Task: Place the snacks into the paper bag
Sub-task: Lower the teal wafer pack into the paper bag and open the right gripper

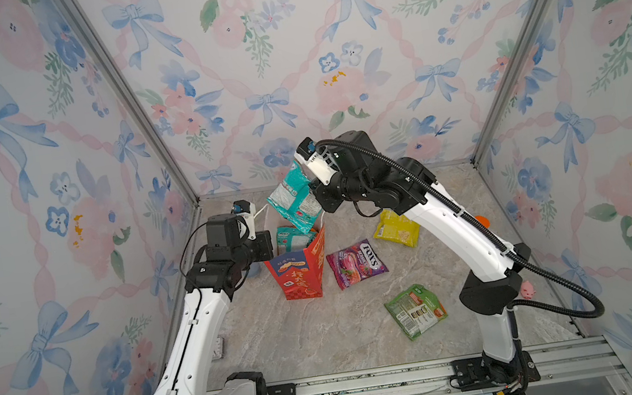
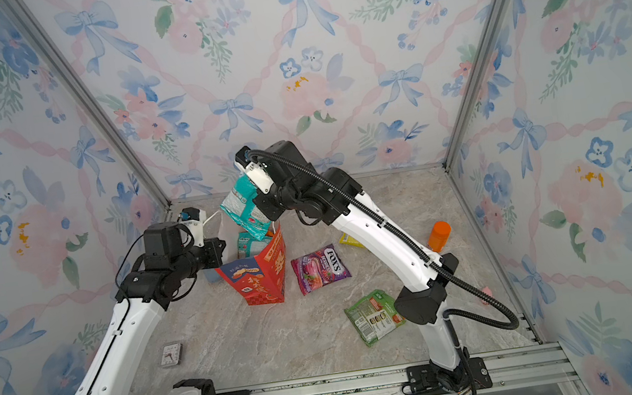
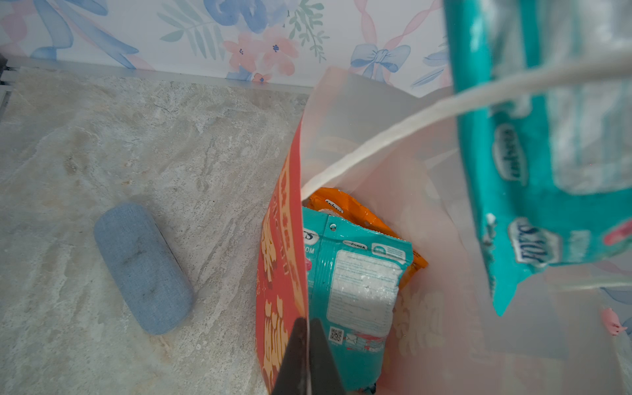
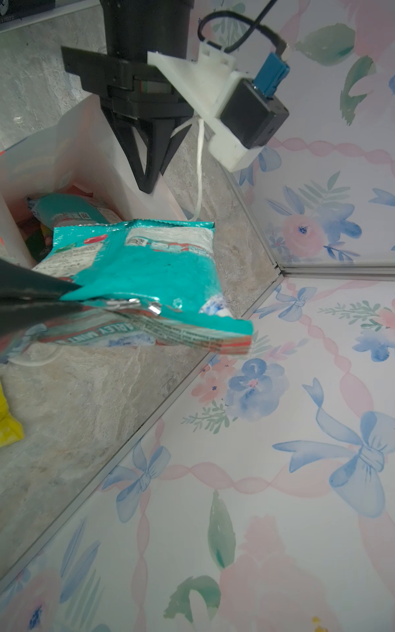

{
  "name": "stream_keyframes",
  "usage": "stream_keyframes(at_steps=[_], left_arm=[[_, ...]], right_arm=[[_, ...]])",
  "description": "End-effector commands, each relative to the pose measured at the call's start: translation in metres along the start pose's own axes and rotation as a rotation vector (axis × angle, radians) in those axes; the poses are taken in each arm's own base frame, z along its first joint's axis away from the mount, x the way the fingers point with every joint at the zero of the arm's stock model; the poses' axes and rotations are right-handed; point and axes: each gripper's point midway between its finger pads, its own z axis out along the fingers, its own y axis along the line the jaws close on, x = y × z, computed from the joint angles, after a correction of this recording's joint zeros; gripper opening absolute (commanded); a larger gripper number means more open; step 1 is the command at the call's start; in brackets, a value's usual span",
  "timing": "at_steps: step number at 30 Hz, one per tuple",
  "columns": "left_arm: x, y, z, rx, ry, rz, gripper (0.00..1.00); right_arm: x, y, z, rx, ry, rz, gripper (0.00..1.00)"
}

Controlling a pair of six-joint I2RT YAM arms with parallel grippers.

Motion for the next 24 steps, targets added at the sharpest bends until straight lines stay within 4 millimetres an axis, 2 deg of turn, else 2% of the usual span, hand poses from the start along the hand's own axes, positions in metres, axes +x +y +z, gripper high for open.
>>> stream_keyframes(at_steps=[1, 14, 24], left_arm=[[-0.018, -0.004, -0.008, 0.007, -0.052, 0.035, 0.00], [-0.019, -0.002, -0.008, -0.001, -0.056, 0.045, 0.00], [-0.020, -0.004, -0.009, 0.008, -0.057, 0.041, 0.00]], right_arm=[[0.008, 0.013, 0.007, -0.030, 0.031, -0.056, 0.00], [0.034, 0.027, 0.020, -0.045, 0.140, -0.166, 0.00], [0.043, 0.038, 0.046, -0.063, 0.166, -0.192, 0.00]])
